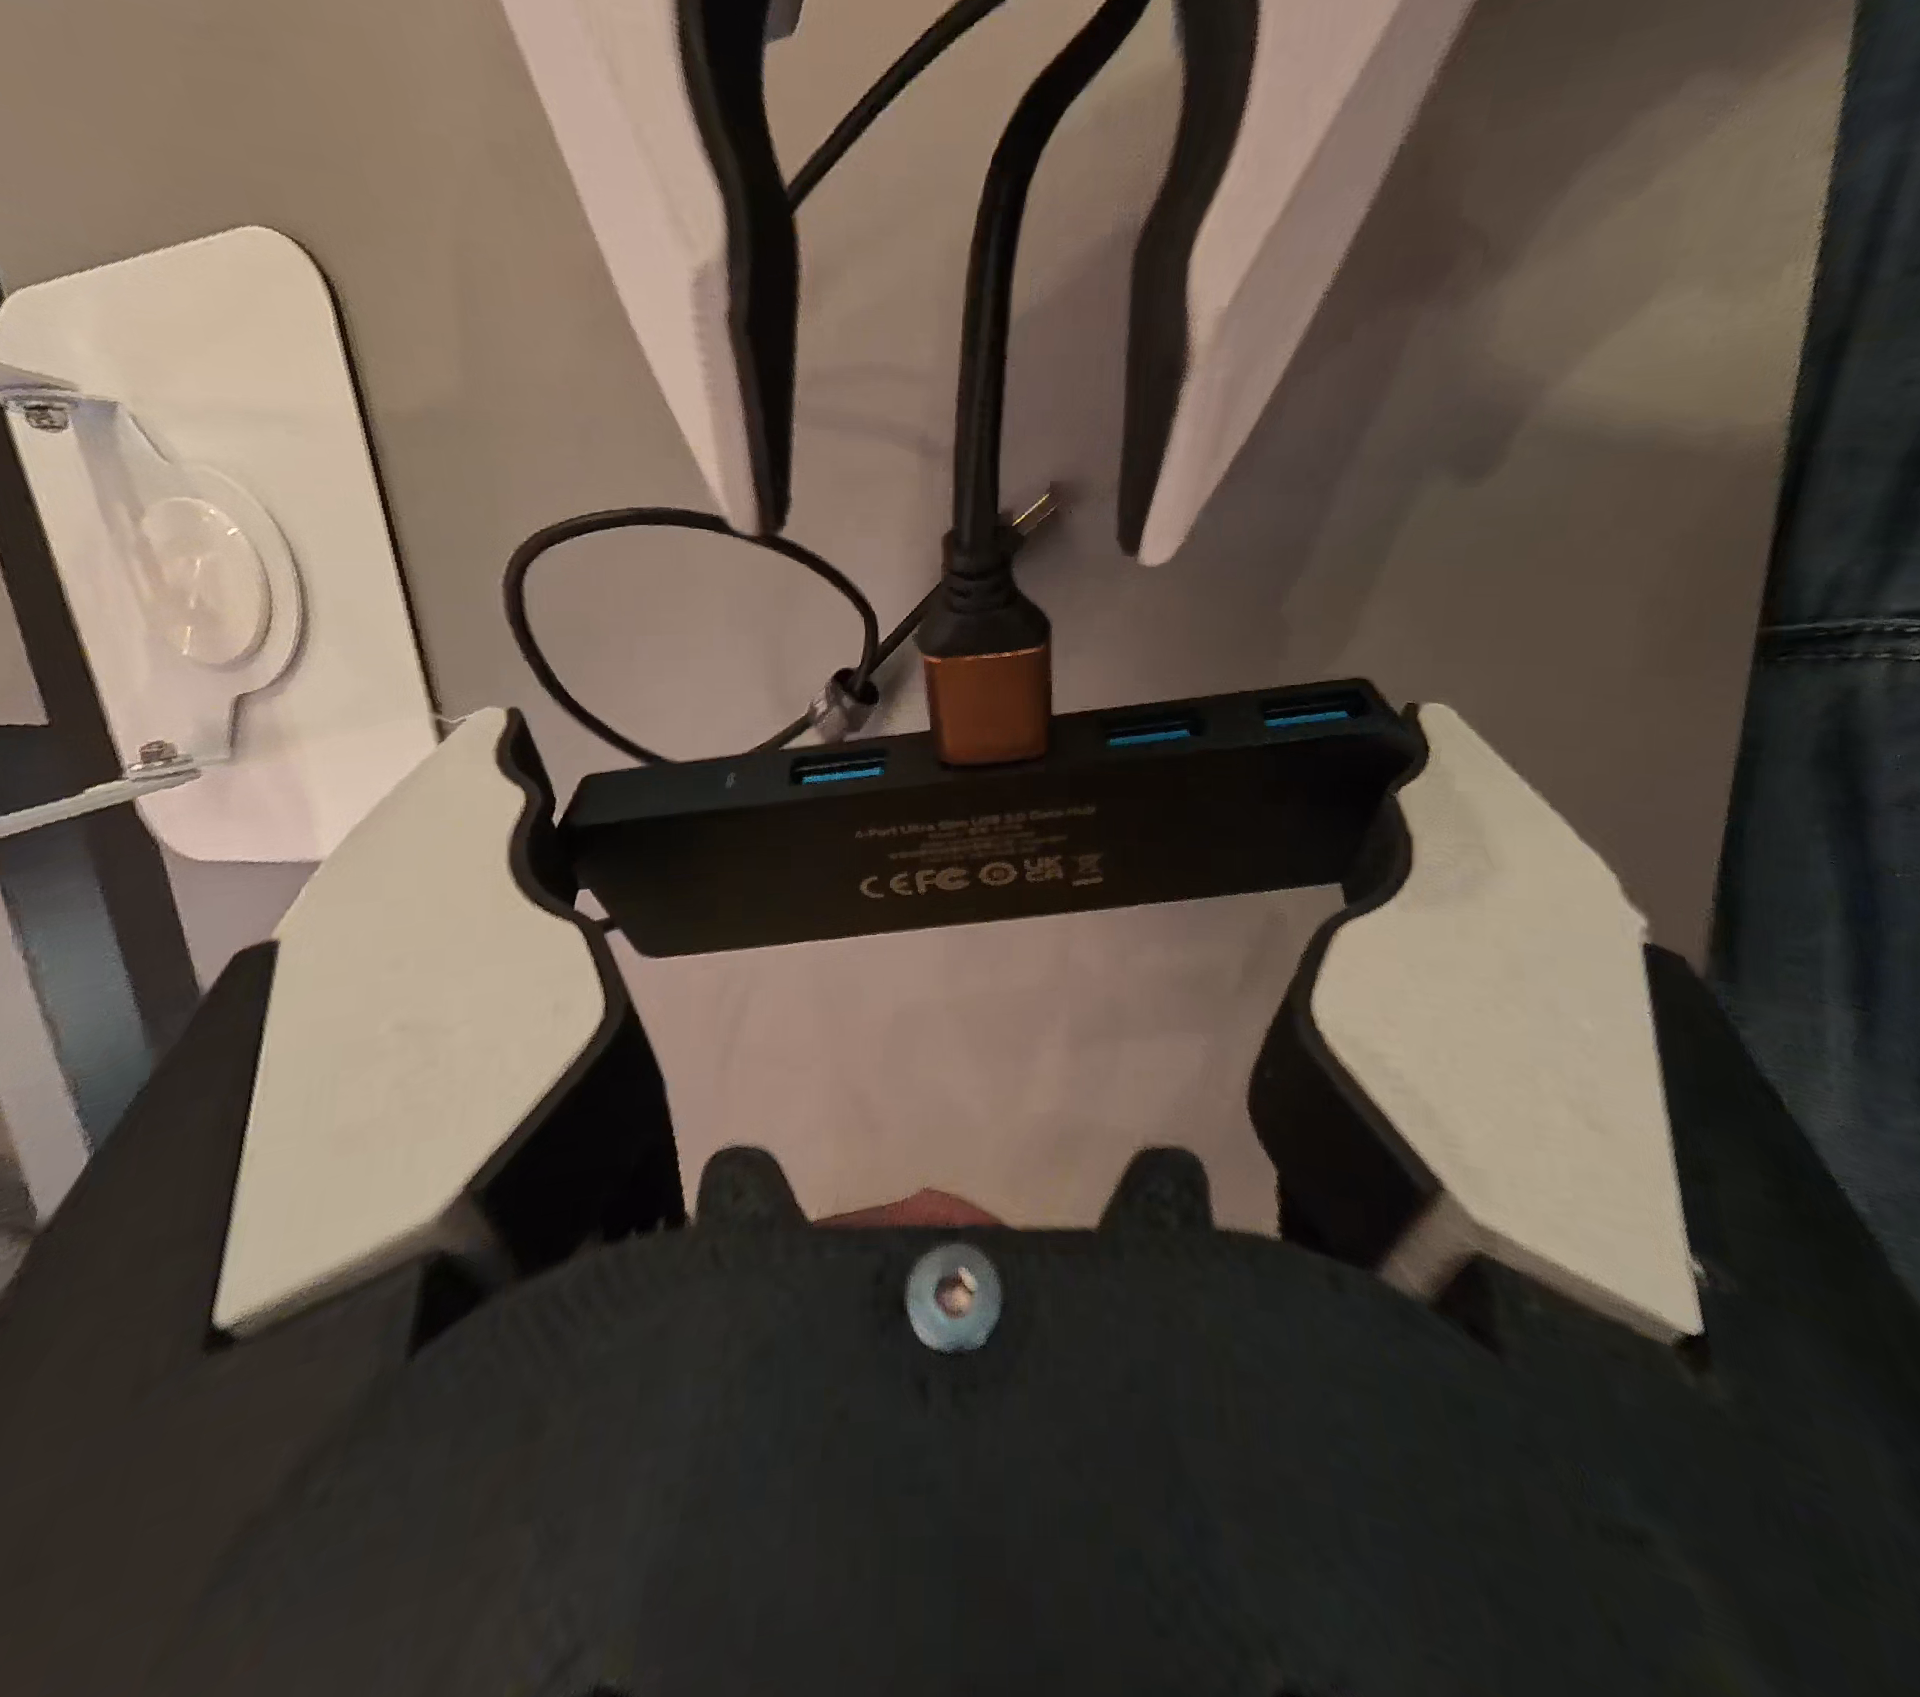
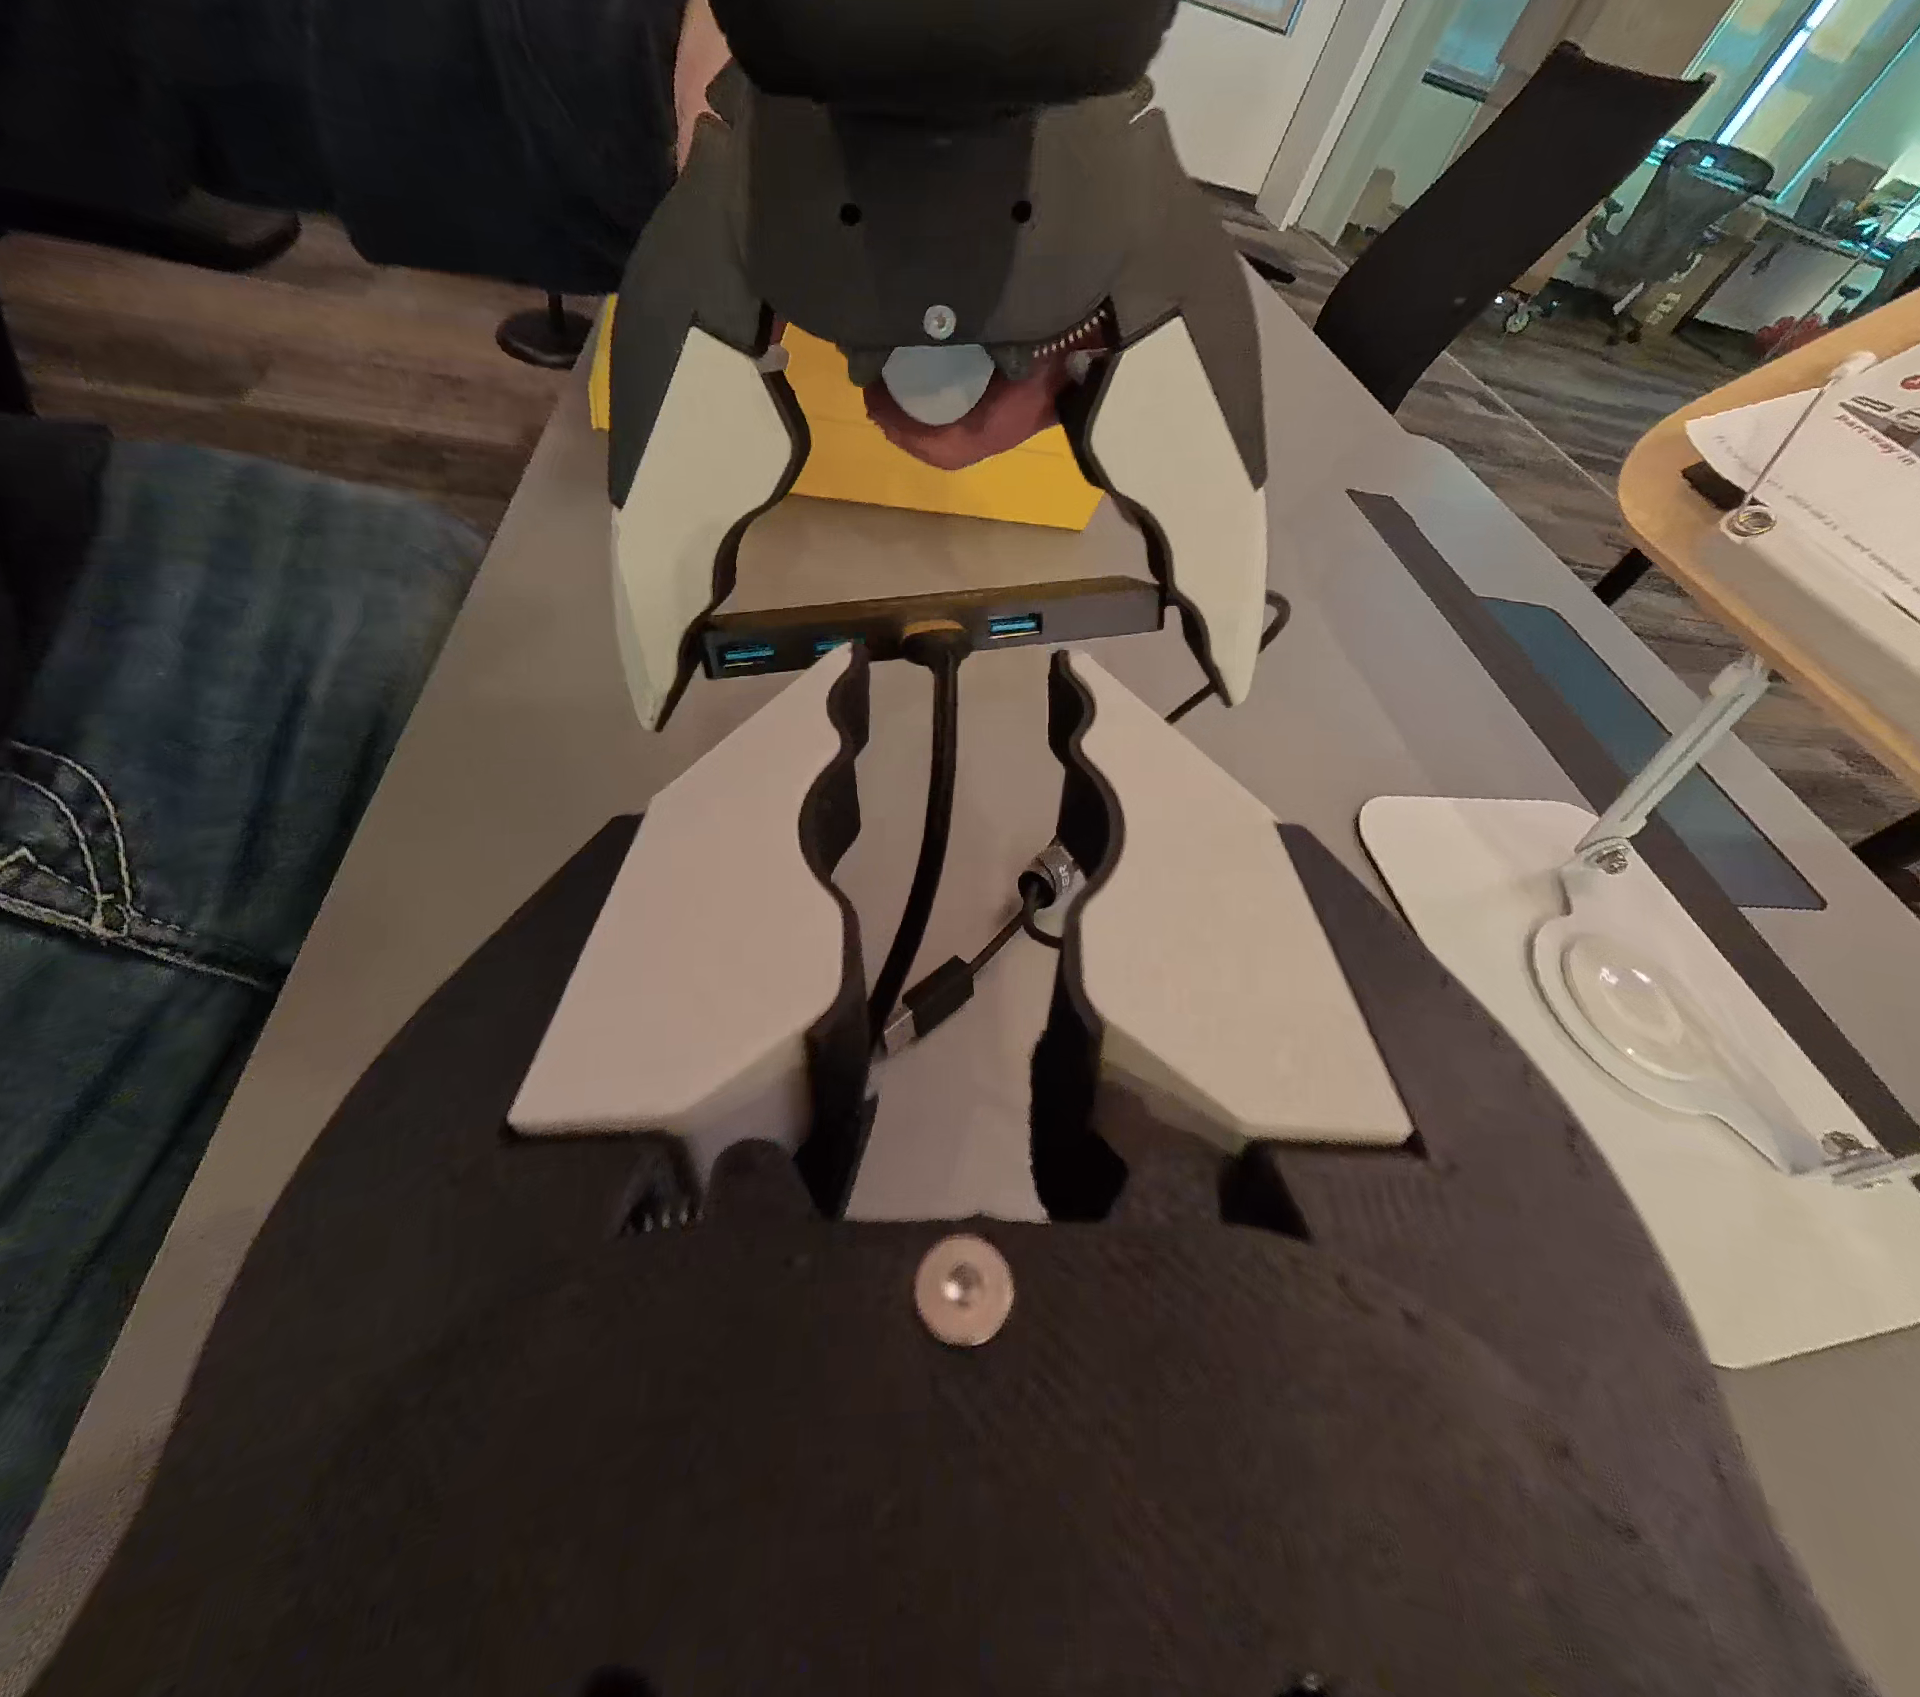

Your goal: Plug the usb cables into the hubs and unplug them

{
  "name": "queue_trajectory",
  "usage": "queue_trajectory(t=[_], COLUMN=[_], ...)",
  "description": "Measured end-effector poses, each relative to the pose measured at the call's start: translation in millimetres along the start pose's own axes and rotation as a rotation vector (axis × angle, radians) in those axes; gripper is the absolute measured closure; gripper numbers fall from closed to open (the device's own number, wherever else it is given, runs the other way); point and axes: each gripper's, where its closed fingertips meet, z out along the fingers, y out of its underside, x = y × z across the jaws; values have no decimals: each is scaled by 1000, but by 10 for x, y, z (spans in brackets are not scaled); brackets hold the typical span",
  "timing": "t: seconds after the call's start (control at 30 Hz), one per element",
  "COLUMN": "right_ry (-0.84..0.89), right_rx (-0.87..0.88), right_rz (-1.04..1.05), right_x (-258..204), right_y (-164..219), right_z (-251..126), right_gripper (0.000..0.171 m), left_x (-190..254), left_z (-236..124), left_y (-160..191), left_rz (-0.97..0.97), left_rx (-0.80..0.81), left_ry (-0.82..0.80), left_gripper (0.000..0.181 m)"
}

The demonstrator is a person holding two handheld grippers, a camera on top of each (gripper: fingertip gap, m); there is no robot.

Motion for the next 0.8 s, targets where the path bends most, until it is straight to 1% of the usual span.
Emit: queue_trajectory(t=[0.23, 0.57, 0.8], right_ry=[4, 21, 22], right_rx=[0, -4, 53], right_rz=[-3, 4, 39], right_x=[-10, 10, 27], right_y=[59, 75, 15], right_z=[19, 28, 60], right_gripper=[141, 138, 131], left_x=[-98, -124, -87], left_z=[-19, -46, -83], left_y=[82, 68, -12], left_rz=[66, 62, 21], left_rx=[-112, -104, -12], left_ry=[-101, -106, -61], left_gripper=[38, 38, 39])
